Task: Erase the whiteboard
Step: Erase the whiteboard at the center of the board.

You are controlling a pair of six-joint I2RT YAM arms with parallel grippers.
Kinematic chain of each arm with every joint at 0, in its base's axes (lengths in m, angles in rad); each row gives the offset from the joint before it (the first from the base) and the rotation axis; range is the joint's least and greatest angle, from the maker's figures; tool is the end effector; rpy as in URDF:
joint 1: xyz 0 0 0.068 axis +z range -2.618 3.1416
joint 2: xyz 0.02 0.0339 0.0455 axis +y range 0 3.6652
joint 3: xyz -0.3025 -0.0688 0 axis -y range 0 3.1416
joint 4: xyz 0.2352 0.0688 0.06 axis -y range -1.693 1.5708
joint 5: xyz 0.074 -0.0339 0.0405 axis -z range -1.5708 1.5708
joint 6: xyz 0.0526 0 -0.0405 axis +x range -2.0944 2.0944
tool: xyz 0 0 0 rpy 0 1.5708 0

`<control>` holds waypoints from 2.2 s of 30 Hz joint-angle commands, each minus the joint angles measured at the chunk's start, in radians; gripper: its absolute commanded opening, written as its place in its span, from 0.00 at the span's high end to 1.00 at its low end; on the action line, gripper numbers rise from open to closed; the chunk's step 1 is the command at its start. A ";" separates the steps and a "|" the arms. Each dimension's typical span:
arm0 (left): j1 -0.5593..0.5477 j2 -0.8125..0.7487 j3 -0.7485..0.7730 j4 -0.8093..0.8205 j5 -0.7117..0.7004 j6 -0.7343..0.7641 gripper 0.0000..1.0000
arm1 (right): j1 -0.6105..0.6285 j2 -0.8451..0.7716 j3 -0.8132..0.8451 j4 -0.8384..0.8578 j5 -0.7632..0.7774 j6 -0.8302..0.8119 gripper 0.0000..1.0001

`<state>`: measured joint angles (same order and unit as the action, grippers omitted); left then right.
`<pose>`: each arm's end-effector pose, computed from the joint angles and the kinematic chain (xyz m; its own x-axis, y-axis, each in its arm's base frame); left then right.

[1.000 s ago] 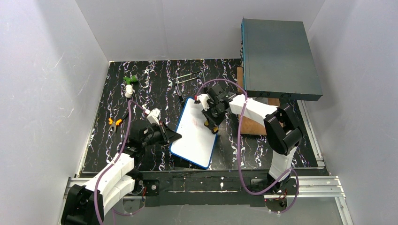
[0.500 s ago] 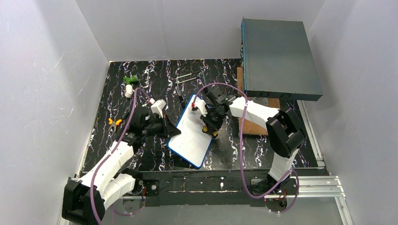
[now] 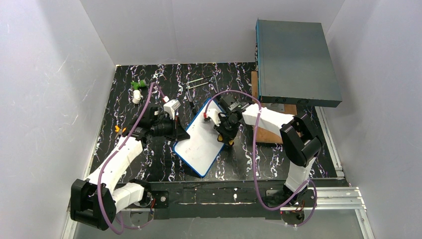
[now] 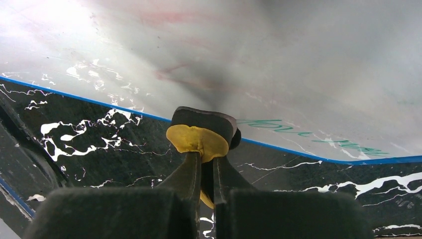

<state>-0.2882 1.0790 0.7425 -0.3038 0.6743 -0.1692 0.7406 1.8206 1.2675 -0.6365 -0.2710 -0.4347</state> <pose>0.1932 -0.0915 0.2904 -0.6828 0.0652 -0.7277 0.5956 0.6266 -0.5027 0.2657 0.2619 0.2184 -0.3166 -0.8392 -0.4421 -0.9448 0.3203 0.0687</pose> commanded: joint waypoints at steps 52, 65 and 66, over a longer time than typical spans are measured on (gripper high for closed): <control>0.003 0.004 -0.034 -0.037 0.033 0.183 1.00 | 0.020 -0.202 -0.234 0.210 0.128 -0.150 0.99; 0.009 0.009 -0.034 -0.033 0.041 0.177 1.00 | 0.160 -0.184 -0.336 0.115 0.196 -0.202 0.99; 0.011 0.009 -0.034 -0.032 0.040 0.177 1.00 | 0.162 -0.186 -0.330 0.114 0.189 -0.195 0.99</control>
<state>-0.2768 1.0794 0.7319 -0.3187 0.7418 -0.0967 0.8818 1.6192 0.9348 -0.4480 -0.0624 -0.6323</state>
